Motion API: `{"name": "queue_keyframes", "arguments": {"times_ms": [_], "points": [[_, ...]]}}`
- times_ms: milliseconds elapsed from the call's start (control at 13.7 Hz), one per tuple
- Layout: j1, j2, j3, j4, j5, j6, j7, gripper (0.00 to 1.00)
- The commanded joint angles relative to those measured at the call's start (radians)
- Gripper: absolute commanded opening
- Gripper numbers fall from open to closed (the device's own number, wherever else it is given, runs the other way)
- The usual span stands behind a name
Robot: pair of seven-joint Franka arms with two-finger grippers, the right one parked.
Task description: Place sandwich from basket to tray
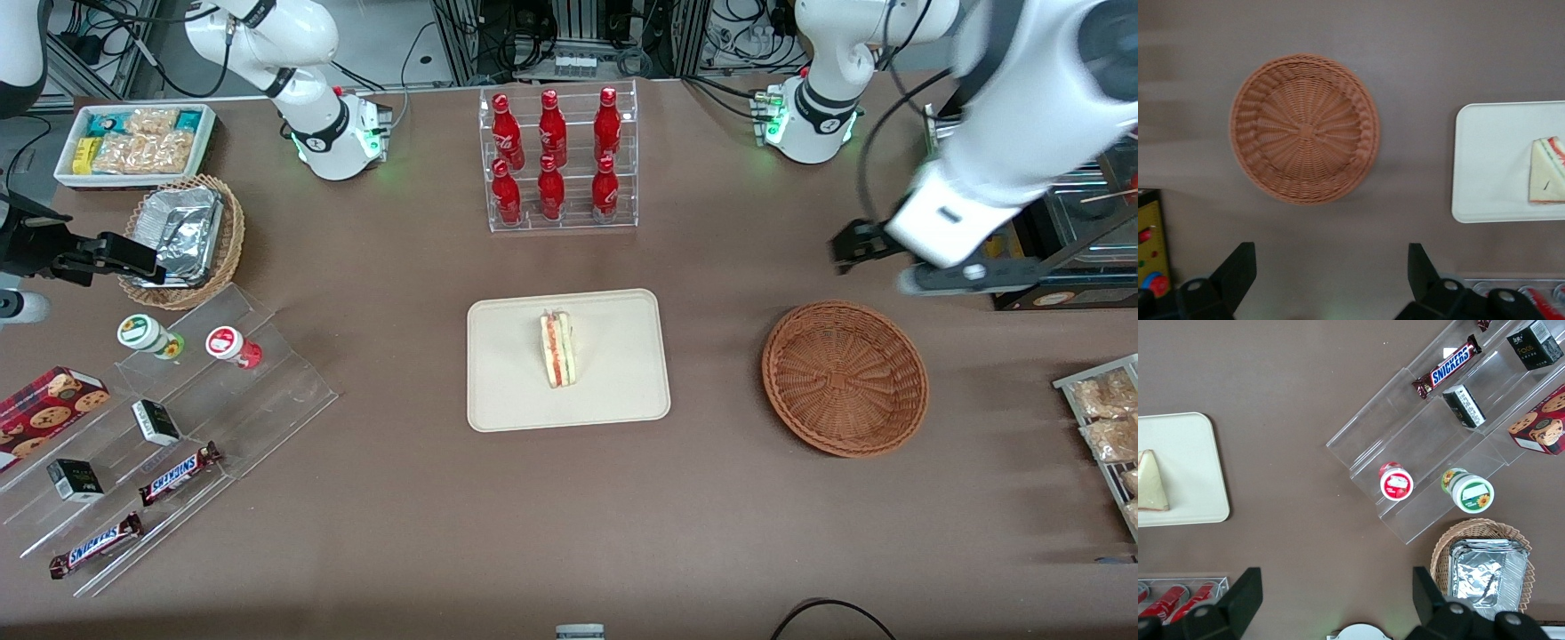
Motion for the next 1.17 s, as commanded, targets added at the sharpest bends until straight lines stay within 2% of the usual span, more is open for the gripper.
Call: {"name": "queue_keyframes", "arguments": {"times_ms": [0,292,656,802,948,1094], "points": [[0.041,-0.022,-0.013,-0.008,-0.013,-0.025,0.081,1.00],[0.043,0.010,-0.015,0.050,-0.010,-0.026,0.086,1.00],[0.032,0.101,0.005,0.208,0.008,-0.069,0.081,1.00],[0.018,0.087,0.039,0.211,0.049,-0.082,0.102,1.00],[0.012,0.067,0.112,0.211,0.041,-0.155,0.194,1.00],[0.000,0.065,0.159,0.213,0.028,-0.169,0.199,1.00]]}}
